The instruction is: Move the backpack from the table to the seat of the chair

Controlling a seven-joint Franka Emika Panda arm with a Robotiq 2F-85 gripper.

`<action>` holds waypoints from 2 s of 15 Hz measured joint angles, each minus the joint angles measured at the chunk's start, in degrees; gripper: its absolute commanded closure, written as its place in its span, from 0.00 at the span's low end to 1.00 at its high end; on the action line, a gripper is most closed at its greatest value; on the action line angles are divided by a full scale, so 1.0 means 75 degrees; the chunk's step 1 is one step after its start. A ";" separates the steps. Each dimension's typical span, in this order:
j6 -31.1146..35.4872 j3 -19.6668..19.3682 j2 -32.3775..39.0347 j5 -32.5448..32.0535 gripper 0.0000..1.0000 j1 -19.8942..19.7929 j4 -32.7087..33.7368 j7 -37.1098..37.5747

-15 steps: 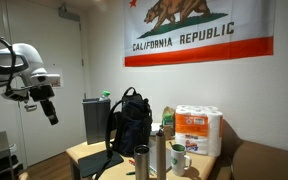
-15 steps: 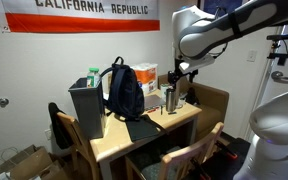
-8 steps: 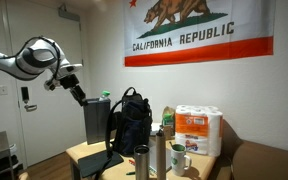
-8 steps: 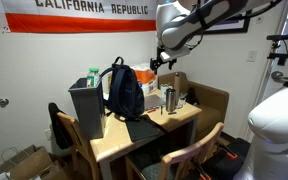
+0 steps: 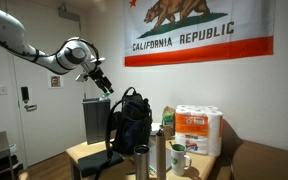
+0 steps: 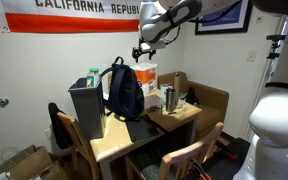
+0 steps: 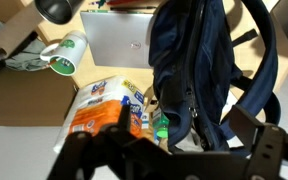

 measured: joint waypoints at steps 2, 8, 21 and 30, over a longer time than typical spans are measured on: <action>0.0186 -0.0269 0.0596 -0.0065 0.00 0.0351 0.0743 0.0001; 0.0848 -0.1120 0.1991 -0.0069 0.00 0.1306 0.2260 0.0001; 0.2301 -0.2731 0.4202 -0.0060 0.58 0.2461 0.4307 0.0039; 0.3131 -0.3394 0.4461 -0.0061 0.97 0.2697 0.4408 0.0448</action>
